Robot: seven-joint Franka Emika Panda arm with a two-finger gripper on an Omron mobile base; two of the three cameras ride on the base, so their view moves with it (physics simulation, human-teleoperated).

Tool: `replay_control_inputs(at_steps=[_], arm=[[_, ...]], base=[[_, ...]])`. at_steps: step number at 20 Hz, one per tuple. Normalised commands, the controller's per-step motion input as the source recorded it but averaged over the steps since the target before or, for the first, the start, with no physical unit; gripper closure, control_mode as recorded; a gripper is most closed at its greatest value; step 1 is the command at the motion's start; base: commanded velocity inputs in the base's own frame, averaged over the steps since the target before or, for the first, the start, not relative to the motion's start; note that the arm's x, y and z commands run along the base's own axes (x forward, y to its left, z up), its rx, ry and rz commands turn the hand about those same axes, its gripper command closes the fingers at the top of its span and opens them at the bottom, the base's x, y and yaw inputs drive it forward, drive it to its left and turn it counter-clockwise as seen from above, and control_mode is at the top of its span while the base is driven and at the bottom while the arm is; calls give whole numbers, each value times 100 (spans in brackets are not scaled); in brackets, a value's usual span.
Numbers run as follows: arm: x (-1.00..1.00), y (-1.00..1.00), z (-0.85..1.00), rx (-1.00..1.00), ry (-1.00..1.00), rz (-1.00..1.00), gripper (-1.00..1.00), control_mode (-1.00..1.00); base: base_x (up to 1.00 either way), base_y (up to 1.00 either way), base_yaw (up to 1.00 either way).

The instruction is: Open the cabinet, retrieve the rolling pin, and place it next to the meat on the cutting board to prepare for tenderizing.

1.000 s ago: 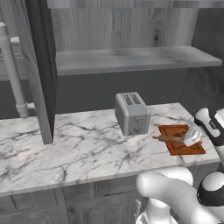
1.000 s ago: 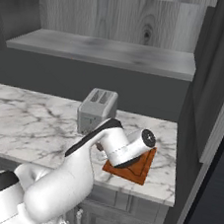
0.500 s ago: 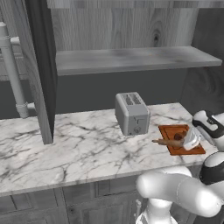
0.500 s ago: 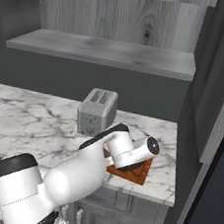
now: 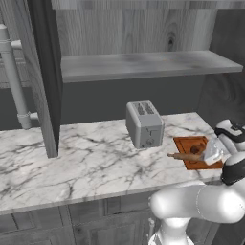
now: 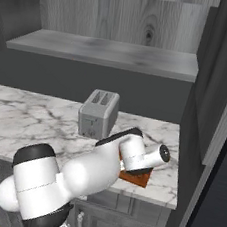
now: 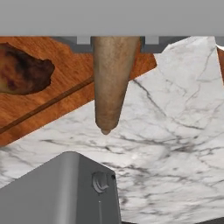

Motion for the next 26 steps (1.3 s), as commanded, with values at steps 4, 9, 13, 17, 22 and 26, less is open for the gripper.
replay_control_inputs(at_steps=[4,9,13,17,22,26], arm=[[14,-18,-13,2,0,6,100,-100],[10,-16,-20,1,0,6,100,-100],[12,-5,-27,0,0,5,-100,-100],[5,1,-12,0,0,3,-100,-100],[0,16,2,0,0,0,-100,-100],[0,25,20,0,0,0,-100,-100]], base=[[0,0,0],[0,0,0],[0,0,0],[0,0,0],[0,0,0],[0,0,0]])
